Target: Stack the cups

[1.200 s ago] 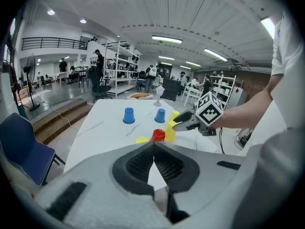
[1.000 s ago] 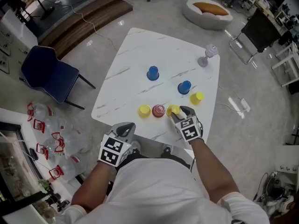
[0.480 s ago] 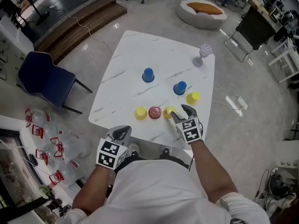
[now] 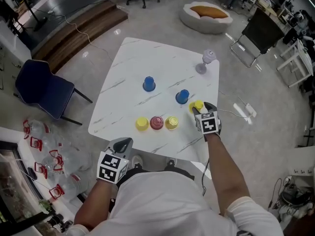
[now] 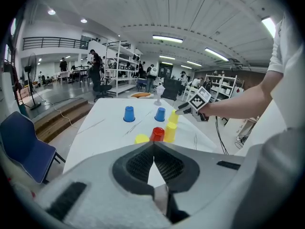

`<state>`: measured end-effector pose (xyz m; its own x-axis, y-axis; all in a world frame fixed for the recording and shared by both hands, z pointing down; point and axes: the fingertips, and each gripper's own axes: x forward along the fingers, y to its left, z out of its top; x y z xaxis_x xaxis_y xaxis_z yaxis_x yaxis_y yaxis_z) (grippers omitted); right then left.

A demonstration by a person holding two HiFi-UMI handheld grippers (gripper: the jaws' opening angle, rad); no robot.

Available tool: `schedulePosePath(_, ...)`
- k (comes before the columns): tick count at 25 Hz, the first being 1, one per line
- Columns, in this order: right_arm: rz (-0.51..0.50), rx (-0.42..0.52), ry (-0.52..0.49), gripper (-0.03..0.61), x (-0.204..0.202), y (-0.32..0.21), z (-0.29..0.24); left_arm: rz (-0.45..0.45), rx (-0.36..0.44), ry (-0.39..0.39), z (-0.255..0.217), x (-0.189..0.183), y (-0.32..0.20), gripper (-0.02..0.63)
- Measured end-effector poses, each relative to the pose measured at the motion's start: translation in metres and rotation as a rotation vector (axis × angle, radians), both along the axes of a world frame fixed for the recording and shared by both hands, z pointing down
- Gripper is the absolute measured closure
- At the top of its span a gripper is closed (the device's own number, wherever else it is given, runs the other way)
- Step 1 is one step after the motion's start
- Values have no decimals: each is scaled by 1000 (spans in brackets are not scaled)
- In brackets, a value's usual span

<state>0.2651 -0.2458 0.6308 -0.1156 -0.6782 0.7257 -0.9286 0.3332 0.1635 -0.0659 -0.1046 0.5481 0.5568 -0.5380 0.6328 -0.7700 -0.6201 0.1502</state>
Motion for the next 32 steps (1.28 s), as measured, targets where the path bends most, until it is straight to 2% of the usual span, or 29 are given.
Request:
schedulePosePath(5, 27, -44, -12, 322, 12, -5, 15, -17, 0, -1, -1, -2, 2, 604)
schedulePosePath(9, 31, -55, -22, 368, 13, -5, 18, -24, -6, -2, 1, -5, 3, 604)
schedulePosePath(15, 18, 24, -35, 373, -3, 7, -25, -18, -1, 4, -1, -3, -1, 604)
schedulePosePath(17, -35, 57, -52, 373, -26, 19, -50, -16, 4, 8, -2, -3, -2, 604)
schedulePosePath(22, -257, 109, -88, 373, -120, 48, -97, 6, 16, 11, -2, -2, -8, 604)
schedulePosePath(27, -416, 88, -110, 373, -197, 60, -93, 37, 27, 9, -4, 1, -11, 604)
schedulePosePath(32, -511, 45, -57, 373, -235, 62, -79, 35, 29, 13, -2, -6, -7, 604)
